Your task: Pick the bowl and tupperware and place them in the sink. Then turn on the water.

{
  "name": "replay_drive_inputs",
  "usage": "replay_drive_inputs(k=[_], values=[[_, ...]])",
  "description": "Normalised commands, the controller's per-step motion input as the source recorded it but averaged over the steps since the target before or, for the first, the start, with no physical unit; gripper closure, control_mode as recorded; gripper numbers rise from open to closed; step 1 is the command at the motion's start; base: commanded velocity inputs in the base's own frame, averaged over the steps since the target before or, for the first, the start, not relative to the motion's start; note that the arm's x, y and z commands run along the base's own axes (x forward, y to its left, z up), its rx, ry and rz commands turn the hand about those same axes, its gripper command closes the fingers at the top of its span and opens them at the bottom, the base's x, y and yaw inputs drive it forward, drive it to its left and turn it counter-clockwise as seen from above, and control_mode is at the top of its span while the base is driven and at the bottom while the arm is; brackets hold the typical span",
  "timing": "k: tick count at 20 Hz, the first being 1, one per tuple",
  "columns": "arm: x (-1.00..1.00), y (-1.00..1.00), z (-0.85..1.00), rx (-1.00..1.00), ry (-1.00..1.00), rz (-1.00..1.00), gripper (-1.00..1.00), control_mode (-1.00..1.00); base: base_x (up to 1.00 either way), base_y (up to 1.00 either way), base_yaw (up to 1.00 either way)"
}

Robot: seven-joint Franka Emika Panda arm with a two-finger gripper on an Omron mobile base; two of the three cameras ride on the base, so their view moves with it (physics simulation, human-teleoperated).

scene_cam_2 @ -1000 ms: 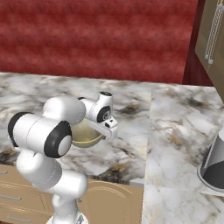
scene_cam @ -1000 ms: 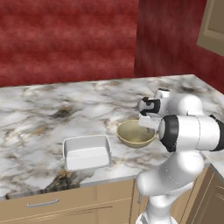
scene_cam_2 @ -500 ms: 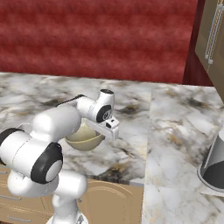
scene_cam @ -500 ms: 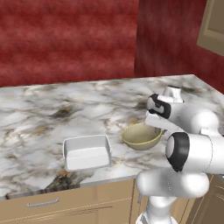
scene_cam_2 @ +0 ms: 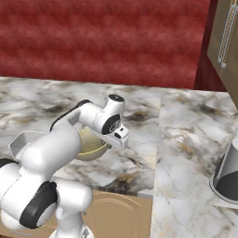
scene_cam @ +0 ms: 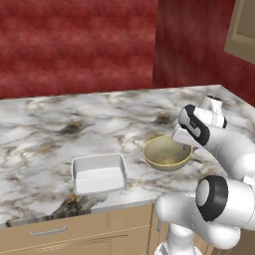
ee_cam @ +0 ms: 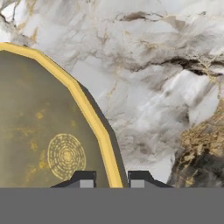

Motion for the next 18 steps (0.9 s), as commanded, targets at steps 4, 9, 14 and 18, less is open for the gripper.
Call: replay_drive_inputs(k=[4,9,14,18], values=[[-0.35,0.00,0.50,0.01,-0.01,0.04,1.00,-1.00,0.00,0.00,0.00],[-0.36,0.08,0.53,0.00,0.00,0.03,1.00,-1.00,0.00,0.00,0.00],[-0.36,0.34,0.43,0.03,0.00,0.03,1.00,-1.00,0.00,0.00,0.00],[-0.28,0.36,0.41,0.02,-0.02,0.03,1.00,-1.00,0.00,0.00,0.00]])
